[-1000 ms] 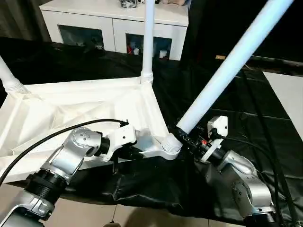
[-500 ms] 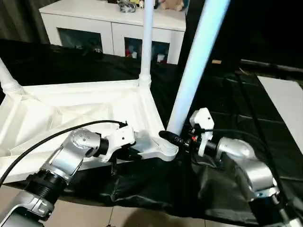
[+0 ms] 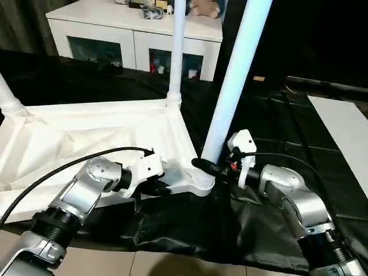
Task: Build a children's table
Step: Insert table leg to table base, then rotate leg to tighten
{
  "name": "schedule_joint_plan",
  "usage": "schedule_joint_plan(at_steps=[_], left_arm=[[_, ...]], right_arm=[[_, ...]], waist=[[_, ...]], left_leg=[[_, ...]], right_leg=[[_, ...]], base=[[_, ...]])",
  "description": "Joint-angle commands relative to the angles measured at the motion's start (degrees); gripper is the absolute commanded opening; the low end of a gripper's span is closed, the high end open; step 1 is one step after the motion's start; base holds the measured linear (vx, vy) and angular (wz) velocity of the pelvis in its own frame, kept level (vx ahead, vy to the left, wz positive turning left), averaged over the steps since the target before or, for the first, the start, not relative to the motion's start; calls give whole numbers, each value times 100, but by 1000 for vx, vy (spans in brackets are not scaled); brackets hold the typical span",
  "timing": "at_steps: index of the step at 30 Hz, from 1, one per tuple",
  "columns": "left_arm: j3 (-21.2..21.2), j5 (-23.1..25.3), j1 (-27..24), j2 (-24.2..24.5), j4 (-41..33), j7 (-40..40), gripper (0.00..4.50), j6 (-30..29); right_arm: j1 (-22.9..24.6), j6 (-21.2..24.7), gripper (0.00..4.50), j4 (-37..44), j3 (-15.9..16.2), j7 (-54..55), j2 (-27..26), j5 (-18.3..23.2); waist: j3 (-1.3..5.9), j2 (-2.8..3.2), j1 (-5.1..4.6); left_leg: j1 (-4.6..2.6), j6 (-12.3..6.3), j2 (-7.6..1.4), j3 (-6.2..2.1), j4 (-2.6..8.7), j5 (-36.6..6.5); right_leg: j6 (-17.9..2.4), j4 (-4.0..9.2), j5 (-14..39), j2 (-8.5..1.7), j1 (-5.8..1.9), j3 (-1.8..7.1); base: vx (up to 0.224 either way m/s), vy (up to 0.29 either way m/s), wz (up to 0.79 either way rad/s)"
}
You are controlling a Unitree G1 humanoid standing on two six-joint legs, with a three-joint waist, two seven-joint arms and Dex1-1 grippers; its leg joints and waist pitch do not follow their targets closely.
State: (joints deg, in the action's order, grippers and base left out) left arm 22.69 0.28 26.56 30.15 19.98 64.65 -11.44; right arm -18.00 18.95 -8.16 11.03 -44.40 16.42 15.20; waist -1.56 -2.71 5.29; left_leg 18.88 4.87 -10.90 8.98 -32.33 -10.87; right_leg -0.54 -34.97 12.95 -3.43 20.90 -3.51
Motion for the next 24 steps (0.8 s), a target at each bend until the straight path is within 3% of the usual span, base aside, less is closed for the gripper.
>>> schedule_joint_plan(at_steps=[1,4,5,6,8,9,10,12,13,14,15,16,17,18,19,20,21,22,23,24], left_arm=[[-250,126,259,-9,80,-320,0,89],[-293,191,324,-46,213,-519,0,-83],[-332,202,368,-123,286,-677,0,-192],[-347,205,388,-161,315,-745,0,-235],[-415,170,492,-450,411,-1086,0,-582],[-405,171,540,-626,416,-1234,0,-742],[-378,177,588,-802,413,-1362,0,-927],[-347,211,674,-1081,448,-1608,0,-1100],[-293,252,782,-1431,495,-1885,0,-1278],[-271,263,815,-1535,507,-1956,0,-1322],[-218,255,887,-1849,492,-2129,0,-1471],[-209,241,898,-1929,473,-2163,0,-1519],[-185,200,926,-2173,401,-2245,0,-1659],[-184,163,942,-2369,328,-2324,0,-1776],[-164,136,960,-2527,263,-2363,0,-1843],[-164,136,960,-2527,263,-2363,0,-1843],[-144,117,982,-2662,214,-2407,0,-1869],[-98,140,1000,-2717,197,-2399,0,-1754],[-87,145,1004,-2730,193,-2397,0,-1727],[-90,141,1005,-2787,179,-2423,0,-1700]], right_arm=[[450,437,182,-862,385,80,21,-382],[403,326,182,-1035,298,387,-92,-500],[353,277,182,-1165,229,643,-190,-565],[327,258,182,-1227,193,767,-235,-592],[101,179,182,-1736,-81,1640,-576,-714],[-40,113,182,-2018,-239,2055,-758,-719],[-172,71,182,-2267,-369,2370,-916,-697],[-347,0,182,-2563,-511,2741,-1109,-657],[-542,-67,182,-2869,-626,3103,-1311,-621],[-596,-80,182,-2946,-644,3186,-1364,-616],[-736,-113,182,-3132,-667,3377,-1495,-614],[-767,-120,182,-3172,-669,3415,-1523,-615],[-864,-146,182,-3309,-686,3514,-1616,-637],[-930,-156,182,-3412,-730,3610,-1688,-640],[-999,-196,182,-3533,-734,3695,-1733,-680],[-999,-196,182,-3533,-734,3695,-1733,-680],[-1070,-244,182,-3681,-748,3761,-1769,-732],[-1132,-307,182,-3821,-761,3816,-1788,-773],[-1147,-322,182,-3854,-764,3829,-1793,-782],[-1199,-377,182,-3976,-801,3872,-1812,-794]], waist=[[78,114,-38],[66,112,-50],[58,78,-66],[53,91,-71],[35,85,-133],[40,65,-156],[45,110,-240],[42,193,-290],[26,219,-343],[4,240,-361],[-19,253,-333],[-5,254,-300],[-39,219,-113],[-34,158,-15],[-52,-186,-55],[-78,-329,-201],[36,-104,-59],[93,-42,-26],[122,-97,-66],[74,-35,-143]], left_leg=[[-52,208,-249,-133,490,-2670],[-68,225,-241,-149,491,-2803],[-70,236,-241,-151,489,-2863],[-76,243,-232,-157,484,-2889],[-106,322,-211,-180,470,-3066],[-119,326,-196,-212,448,-3180],[-99,360,-223,-273,499,-3429],[-98,412,-258,-321,566,-3749],[-86,426,-306,-361,655,-4164],[-80,446,-353,-365,776,-4628],[29,459,-414,-303,966,-4982],[120,461,-443,-257,1068,-5064],[317,443,-466,-19,1348,-5243],[300,395,-440,123,1367,-5053],[-644,411,-62,176,121,-3735],[-805,116,119,119,-569,-2511],[236,-61,-124,-278,36,-875],[182,90,-189,-245,299,-725],[25,90,-241,-229,391,-938],[-151,175,-231,-163,441,-1678]], right_leg=[[-347,718,3329,-527,56,326],[-272,749,3603,-536,81,306],[-240,764,3727,-538,93,298],[-226,772,3812,-542,105,289],[-149,822,4147,-543,140,225],[-48,881,4346,-557,118,158],[-69,894,4190,-564,40,53],[-147,886,3781,-525,-5,-23],[-173,853,3356,-482,-81,-114],[-247,764,2962,-420,-139,-176],[-354,502,2509,-342,-244,-162],[-404,240,2202,-328,-338,-109],[-346,-212,2221,-208,-452,-62],[-296,-319,2350,-194,-413,41],[-24,1057,4907,-586,699,207],[107,1402,6064,-820,918,138],[-45,854,4831,-1112,-385,418],[-137,700,3592,-839,-361,279],[-199,553,2469,-606,-146,194],[-467,465,1540,-435,12,169]], base=[[0,0,0],[0,0,0],[0,0,0],[0,0,0],[-27,4,-3],[-62,22,-10],[-62,22,-10],[-56,47,-14],[-55,54,-14],[-50,61,-4],[-70,42,6],[-70,42,6],[-95,-3,17],[-42,-69,30],[-42,-69,30],[38,-62,0],[111,46,-42],[111,46,-42],[51,59,-14],[-44,-13,26]])
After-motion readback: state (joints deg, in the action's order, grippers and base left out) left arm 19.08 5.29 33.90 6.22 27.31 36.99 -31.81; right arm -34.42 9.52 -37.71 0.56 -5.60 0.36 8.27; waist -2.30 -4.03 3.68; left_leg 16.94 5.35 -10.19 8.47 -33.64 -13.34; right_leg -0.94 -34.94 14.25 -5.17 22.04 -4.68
